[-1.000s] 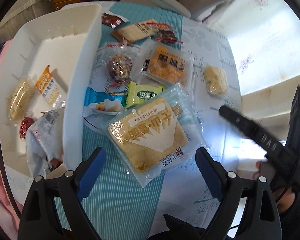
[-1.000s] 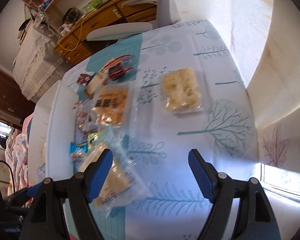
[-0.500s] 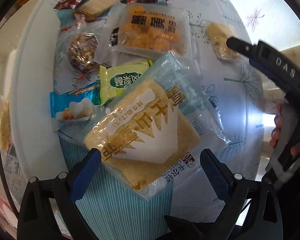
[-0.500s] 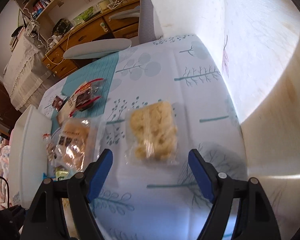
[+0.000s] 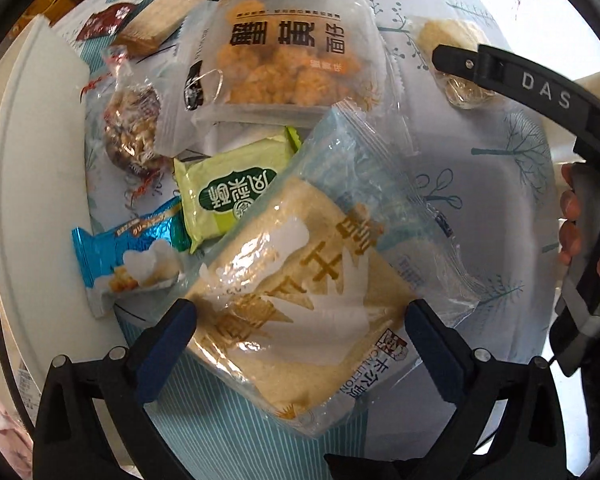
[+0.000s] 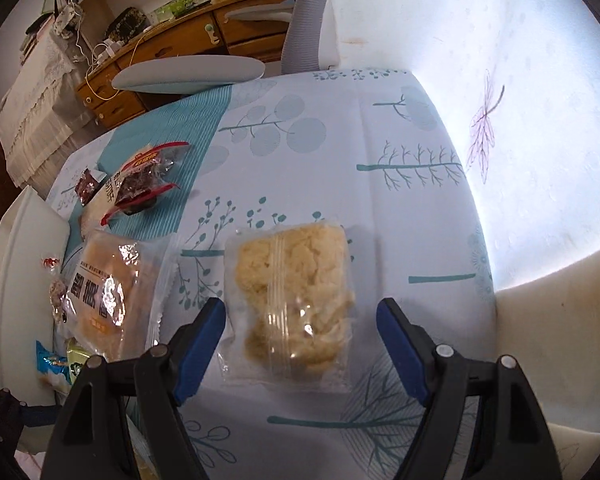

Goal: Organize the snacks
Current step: 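Lower the right tool onto the clear cracker bag while the left tool reaches the large bread bag, then close the right tool on the clear cracker bag and lift it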

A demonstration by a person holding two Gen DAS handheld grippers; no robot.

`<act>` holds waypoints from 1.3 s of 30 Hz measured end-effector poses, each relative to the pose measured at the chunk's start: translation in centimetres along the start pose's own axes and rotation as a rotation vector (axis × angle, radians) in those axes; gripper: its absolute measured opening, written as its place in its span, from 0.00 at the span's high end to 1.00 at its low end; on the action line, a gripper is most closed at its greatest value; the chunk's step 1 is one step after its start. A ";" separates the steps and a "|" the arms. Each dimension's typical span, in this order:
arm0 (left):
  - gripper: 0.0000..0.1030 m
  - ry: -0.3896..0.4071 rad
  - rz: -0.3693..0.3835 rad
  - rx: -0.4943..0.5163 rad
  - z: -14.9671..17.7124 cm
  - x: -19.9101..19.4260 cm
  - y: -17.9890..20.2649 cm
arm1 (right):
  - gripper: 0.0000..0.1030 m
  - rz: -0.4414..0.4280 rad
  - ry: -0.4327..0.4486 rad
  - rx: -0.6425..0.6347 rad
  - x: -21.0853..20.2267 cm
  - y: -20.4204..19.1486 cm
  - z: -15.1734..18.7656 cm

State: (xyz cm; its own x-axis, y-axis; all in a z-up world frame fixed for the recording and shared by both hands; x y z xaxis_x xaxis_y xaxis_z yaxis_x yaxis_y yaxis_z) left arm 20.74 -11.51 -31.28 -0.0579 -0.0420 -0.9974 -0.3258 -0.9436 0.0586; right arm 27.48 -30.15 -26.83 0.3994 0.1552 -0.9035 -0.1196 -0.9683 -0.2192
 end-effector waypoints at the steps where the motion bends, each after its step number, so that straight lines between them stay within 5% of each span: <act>1: 0.00 -0.001 -0.005 0.001 -0.2 0.1 0.1 | 0.24 0.005 -0.001 -0.003 0.0 0.0 0.0; 5: 0.00 0.007 -0.019 0.001 0.2 -0.1 0.4 | 0.27 0.020 -0.012 -0.024 0.4 -0.3 0.1; 12: 0.00 0.087 -0.033 0.028 1.0 0.0 1.7 | 0.48 -0.001 -0.026 -0.060 0.3 -0.9 0.2; 26: 0.03 0.236 -0.066 0.091 4.4 -0.3 2.4 | 0.52 -0.028 -0.103 0.031 -0.7 0.2 1.1; 29: 0.13 0.240 -0.069 0.089 4.9 -0.8 2.9 | 0.52 -0.036 -0.105 0.035 -1.7 0.3 1.7; 39: 0.84 0.275 -0.091 0.007 7.9 -3.0 3.1 | 0.52 -0.052 -0.102 0.034 -4.5 0.1 3.4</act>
State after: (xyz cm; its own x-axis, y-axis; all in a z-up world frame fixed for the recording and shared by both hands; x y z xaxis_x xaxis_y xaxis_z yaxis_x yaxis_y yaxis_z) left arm 12.44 -11.68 -27.80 0.2298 -0.0453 -0.9722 -0.3242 -0.9454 -0.0326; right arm 22.59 -30.28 -24.03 0.3117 0.2256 -0.9230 -0.1325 -0.9516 -0.2774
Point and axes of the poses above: each gripper's, at about its wrist camera, not at the fingertips, and x roughly the way its jaws point, y to its right, z to its underside, the point moved 2 cm from there along x, roughly the way its jaws point, and after that the axes turned 14 degrees about x, right-handed, at the moved point
